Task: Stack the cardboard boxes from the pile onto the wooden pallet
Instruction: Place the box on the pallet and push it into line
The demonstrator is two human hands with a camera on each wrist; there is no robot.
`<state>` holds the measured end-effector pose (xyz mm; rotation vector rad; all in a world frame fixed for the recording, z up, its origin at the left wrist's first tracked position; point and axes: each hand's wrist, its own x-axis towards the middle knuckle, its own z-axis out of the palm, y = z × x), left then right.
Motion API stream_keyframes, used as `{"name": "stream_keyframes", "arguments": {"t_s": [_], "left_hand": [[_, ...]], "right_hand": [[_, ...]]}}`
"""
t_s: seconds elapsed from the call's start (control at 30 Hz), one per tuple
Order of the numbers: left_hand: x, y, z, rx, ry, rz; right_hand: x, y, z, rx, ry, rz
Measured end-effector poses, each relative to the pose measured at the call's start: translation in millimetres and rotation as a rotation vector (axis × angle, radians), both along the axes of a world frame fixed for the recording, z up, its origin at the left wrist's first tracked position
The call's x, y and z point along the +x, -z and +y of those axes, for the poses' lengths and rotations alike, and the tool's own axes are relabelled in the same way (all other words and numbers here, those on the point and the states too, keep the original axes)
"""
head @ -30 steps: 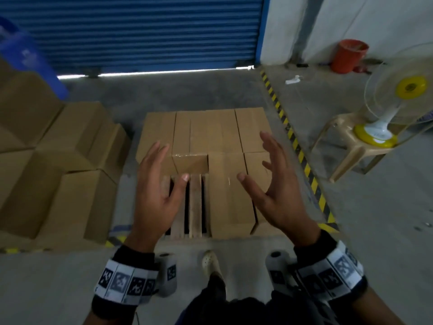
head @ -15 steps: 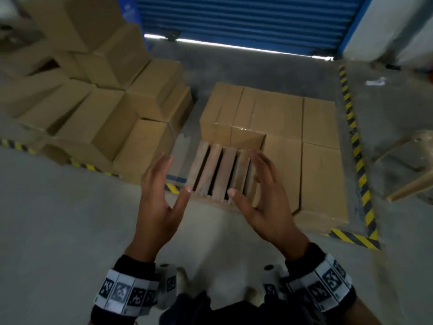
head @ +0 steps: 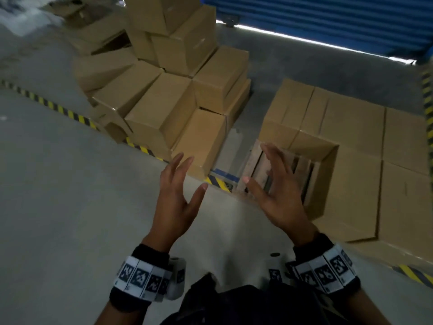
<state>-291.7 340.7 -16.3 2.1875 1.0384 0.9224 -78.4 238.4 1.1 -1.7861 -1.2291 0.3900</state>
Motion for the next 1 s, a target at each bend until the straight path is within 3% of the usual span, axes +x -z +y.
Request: {"name": "stream_keyframes", "arguments": {"t_s": [0.2,0.5,0.73,1.0], "left_hand": [[4,4,95,0.005,-0.005,-0.014],[72,5,266,0.006,0.001,0.027],[120,-31,392,0.009,-0.021,0.041],[130,-66,537,0.077,-0.060,0.024]], "right_hand": [[8,10,76,-0.014,-0.023,0.019],[78,29,245,-0.030,-0.027,0.017],[132,-4,376,-0.002,-0.070,-0.001],[144,-41,517,0.072,-0.091,0.017]]}}
